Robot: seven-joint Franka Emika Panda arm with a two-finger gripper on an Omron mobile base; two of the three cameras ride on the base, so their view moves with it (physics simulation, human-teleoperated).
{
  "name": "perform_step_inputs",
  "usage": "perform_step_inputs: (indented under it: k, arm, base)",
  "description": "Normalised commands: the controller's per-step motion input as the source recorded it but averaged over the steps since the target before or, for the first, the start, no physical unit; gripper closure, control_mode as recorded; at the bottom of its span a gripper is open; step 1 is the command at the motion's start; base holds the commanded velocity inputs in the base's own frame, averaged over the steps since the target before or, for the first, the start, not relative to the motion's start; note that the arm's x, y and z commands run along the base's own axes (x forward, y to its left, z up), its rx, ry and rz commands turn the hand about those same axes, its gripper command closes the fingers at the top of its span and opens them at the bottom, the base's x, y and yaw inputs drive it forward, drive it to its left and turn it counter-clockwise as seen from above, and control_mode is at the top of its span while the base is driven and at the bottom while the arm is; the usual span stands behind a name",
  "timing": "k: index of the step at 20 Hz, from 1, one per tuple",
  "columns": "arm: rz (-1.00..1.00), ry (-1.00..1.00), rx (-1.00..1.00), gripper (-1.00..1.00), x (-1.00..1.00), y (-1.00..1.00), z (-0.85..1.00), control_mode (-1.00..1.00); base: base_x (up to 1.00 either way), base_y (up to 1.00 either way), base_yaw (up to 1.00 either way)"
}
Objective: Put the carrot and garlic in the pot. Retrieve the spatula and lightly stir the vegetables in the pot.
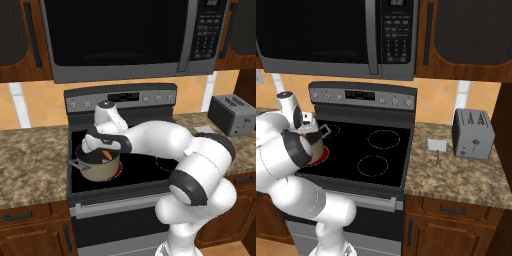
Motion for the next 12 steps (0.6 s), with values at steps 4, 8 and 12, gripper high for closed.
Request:
perform_step_inputs:
  k: [4,8,12]
  arm:
    - [-0.06,0.01,0.0,-1.0,0.14,0.31,-0.04,-1.0]
    - [-0.09,0.0,-0.02,-1.0,0.13,-0.02,-0.07,-1.0]
    - [-0.08,0.0,-0.01,-1.0,0.09,-0.19,-0.08,-1.0]
  base:
    - [0.0,0.0,0.0]
    - [0.0,0.0,0.0]
    - [0.0,0.0,0.0]
